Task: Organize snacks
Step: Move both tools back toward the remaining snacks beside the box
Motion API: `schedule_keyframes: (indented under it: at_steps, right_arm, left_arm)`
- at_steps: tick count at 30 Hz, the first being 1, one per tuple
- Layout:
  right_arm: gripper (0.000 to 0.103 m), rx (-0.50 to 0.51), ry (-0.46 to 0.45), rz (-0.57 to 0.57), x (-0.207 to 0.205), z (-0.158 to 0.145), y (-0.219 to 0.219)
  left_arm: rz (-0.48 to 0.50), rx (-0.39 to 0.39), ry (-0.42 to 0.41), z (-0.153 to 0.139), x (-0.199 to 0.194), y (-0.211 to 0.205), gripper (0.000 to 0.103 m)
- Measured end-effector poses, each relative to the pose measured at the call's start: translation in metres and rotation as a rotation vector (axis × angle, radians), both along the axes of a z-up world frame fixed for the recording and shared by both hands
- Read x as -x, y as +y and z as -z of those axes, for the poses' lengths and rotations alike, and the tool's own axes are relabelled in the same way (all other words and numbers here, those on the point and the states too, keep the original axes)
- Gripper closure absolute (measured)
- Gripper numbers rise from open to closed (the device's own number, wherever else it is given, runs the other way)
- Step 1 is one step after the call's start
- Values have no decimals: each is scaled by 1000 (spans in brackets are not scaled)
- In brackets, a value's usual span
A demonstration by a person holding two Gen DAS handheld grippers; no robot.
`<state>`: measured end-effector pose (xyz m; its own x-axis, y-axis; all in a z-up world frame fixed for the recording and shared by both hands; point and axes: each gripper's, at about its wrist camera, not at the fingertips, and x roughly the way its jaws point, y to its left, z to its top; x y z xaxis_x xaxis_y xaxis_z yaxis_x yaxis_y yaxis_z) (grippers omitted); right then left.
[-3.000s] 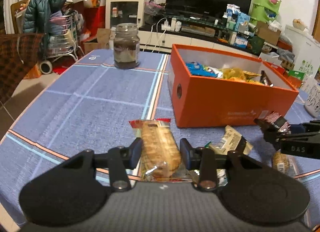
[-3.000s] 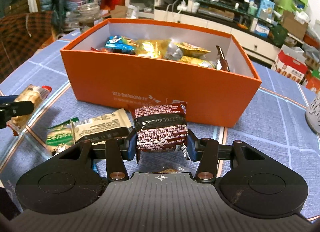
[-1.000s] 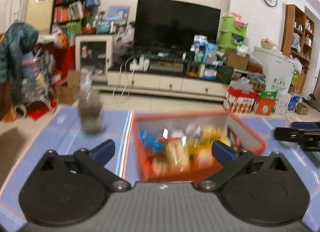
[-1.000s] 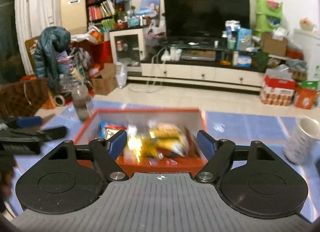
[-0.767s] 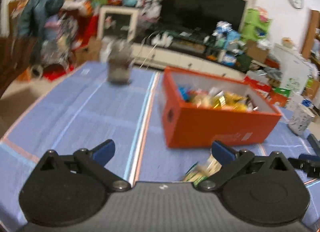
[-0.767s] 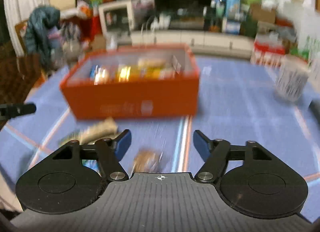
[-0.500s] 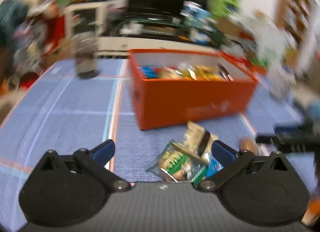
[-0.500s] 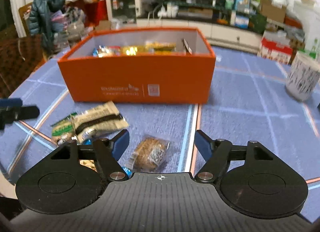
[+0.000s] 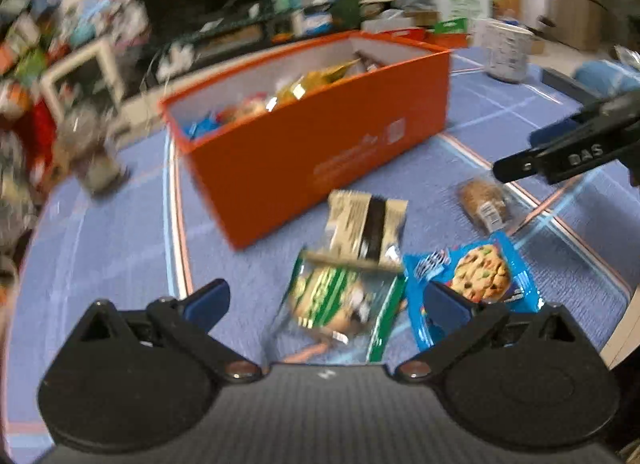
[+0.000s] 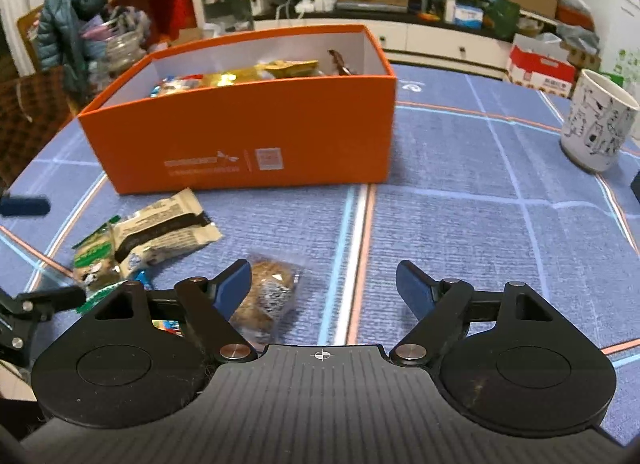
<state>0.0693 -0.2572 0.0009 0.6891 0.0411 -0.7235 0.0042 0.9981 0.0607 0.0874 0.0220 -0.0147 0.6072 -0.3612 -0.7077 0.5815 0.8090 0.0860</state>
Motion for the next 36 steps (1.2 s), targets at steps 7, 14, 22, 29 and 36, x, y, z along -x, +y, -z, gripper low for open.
schedule_keyframes:
  at_steps: [7, 14, 22, 29, 36]
  right_arm:
    - [32, -40, -50, -117, 4, -11, 10]
    - [25, 80, -73, -164, 1, -11, 23]
    - [28, -90, 43, 18, -7, 5, 8]
    - [40, -9, -74, -37, 1, -2, 39]
    - [33, -41, -69, -398, 2, -6, 83]
  left_arm:
    - [118, 119, 50, -5, 17, -1, 1]
    - [-115, 171, 121, -1, -3, 19, 1]
    - [-48, 156, -25, -18, -3, 9, 1]
    - [-33, 109, 27, -8, -4, 10, 1]
    - [-96, 145, 45, -16, -8, 34, 1]
